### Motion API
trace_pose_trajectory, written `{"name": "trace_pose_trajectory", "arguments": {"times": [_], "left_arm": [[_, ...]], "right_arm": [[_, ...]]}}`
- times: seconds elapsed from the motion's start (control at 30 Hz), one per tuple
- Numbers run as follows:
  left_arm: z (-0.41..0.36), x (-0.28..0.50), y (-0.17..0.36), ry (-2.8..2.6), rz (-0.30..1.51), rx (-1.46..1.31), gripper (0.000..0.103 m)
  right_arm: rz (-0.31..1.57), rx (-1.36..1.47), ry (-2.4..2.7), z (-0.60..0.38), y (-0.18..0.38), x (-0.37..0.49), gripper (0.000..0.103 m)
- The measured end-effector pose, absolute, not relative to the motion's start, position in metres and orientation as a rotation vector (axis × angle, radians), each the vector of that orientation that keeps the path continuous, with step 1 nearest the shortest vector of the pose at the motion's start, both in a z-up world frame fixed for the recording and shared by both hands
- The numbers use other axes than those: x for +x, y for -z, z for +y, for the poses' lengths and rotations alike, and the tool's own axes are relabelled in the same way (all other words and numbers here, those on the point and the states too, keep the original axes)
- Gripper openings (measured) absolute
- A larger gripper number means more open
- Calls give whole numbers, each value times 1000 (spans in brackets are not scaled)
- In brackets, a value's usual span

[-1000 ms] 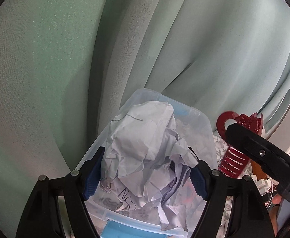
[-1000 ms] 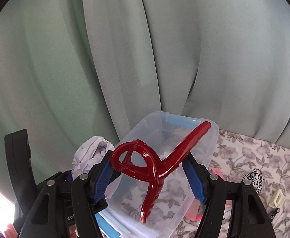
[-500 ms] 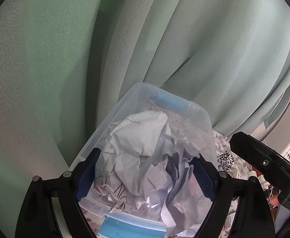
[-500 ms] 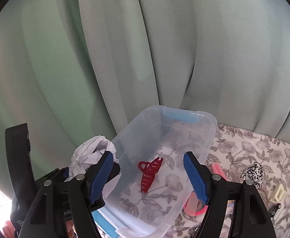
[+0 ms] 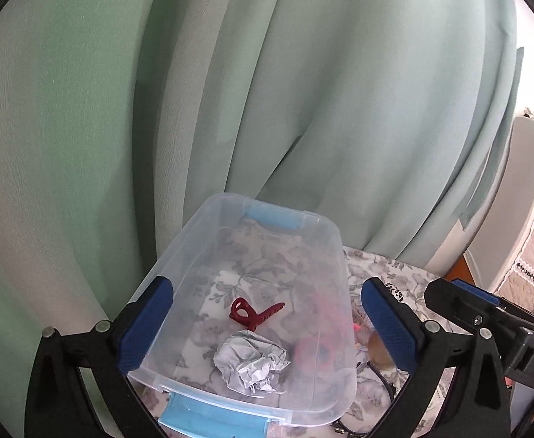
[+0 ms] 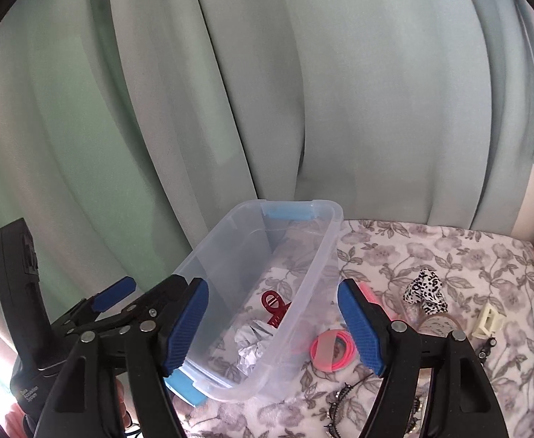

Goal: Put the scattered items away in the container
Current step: 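Withdraw both open tools from the container back over the blanket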

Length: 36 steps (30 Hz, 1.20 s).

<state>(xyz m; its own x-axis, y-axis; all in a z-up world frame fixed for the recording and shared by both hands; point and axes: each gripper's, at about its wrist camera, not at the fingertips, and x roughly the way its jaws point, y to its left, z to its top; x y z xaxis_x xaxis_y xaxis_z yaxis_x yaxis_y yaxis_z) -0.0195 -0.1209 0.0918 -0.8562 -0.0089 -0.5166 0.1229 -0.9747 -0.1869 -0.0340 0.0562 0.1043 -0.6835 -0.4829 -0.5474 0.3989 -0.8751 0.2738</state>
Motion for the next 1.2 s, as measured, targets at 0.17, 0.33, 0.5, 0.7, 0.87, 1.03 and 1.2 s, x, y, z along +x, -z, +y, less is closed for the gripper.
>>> {"name": "trace_pose_trajectory", "arguments": {"times": [0.17,0.33,0.5,0.7,0.87,1.03,1.2], "left_arm": [[-100,-6,-109,2995,290,775,103],[-74,-1,-121,3057,281,744,103],[-45,6,-130,3105,265,717,103],[-11,5,-126,3145,257,794,103],[21,4,-122,3188,162,883,103],[44,7,-117,3221,139,962,103],[61,6,-102,3226,105,1051,103]], "right_arm": [[-228,846,2545,83,-104,-23,77],[-285,811,2594,114,-110,-10,77],[-366,803,2626,146,-109,-1,77],[-462,794,2667,185,-107,11,77],[-551,787,2688,214,-101,21,77],[-613,797,2734,238,-95,34,77],[-655,830,2755,256,-89,40,77]]}}
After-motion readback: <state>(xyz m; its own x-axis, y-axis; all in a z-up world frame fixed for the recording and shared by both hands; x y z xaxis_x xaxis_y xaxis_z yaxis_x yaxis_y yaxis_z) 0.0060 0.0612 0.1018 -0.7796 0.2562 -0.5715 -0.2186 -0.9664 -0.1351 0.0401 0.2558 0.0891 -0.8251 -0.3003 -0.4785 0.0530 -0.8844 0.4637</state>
